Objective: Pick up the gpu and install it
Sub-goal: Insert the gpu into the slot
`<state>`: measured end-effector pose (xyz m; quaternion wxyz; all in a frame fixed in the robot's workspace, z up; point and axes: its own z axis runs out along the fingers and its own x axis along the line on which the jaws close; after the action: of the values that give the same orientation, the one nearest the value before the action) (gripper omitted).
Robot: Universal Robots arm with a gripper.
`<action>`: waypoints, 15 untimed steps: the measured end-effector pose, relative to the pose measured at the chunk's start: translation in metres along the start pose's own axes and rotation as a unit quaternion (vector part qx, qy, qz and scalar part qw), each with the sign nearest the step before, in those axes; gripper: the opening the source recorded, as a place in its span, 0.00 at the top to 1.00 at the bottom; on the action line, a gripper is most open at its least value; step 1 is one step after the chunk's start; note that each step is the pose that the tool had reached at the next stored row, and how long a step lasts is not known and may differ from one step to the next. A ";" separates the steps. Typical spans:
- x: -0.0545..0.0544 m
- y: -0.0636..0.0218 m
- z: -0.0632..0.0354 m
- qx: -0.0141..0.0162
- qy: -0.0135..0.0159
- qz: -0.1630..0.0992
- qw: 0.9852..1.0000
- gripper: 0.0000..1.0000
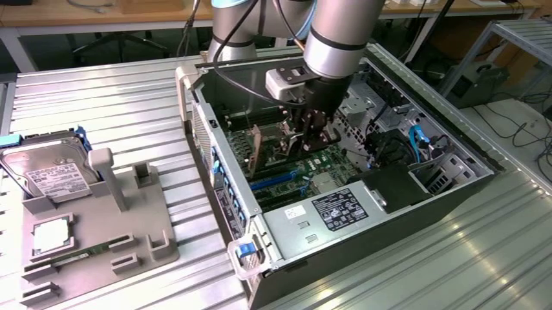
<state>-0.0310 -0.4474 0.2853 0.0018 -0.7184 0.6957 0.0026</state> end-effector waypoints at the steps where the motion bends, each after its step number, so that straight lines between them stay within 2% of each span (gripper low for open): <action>1: 0.000 0.0002 0.0001 0.000 0.000 0.000 1.000 0.72; 5: 0.000 0.0028 0.0004 0.001 0.000 0.000 1.000 0.72; 15: 0.000 0.0032 0.0003 0.001 0.000 0.000 1.000 0.72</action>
<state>-0.0341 -0.4474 0.2850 0.0025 -0.7184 0.6957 0.0020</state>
